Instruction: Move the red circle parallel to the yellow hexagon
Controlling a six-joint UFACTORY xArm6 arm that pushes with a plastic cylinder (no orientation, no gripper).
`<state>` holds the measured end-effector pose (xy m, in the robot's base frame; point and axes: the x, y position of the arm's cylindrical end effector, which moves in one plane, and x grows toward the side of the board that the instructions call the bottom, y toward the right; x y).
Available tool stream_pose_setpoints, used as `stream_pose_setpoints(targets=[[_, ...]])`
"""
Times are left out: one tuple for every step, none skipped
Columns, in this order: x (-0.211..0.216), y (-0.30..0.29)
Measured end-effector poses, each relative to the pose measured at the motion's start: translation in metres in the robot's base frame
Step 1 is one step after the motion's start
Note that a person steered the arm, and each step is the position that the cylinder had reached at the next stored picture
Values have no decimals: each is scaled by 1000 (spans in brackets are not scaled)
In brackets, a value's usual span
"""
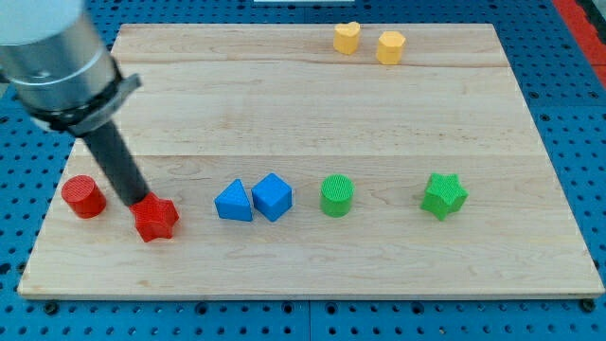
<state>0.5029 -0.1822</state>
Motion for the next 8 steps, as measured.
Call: stream_pose_setpoints(targets=[[-16,21],[-26,4],[-53,-48],[-48,-110],[-27,-123],[11,-102],[24,-90],[17,-43]])
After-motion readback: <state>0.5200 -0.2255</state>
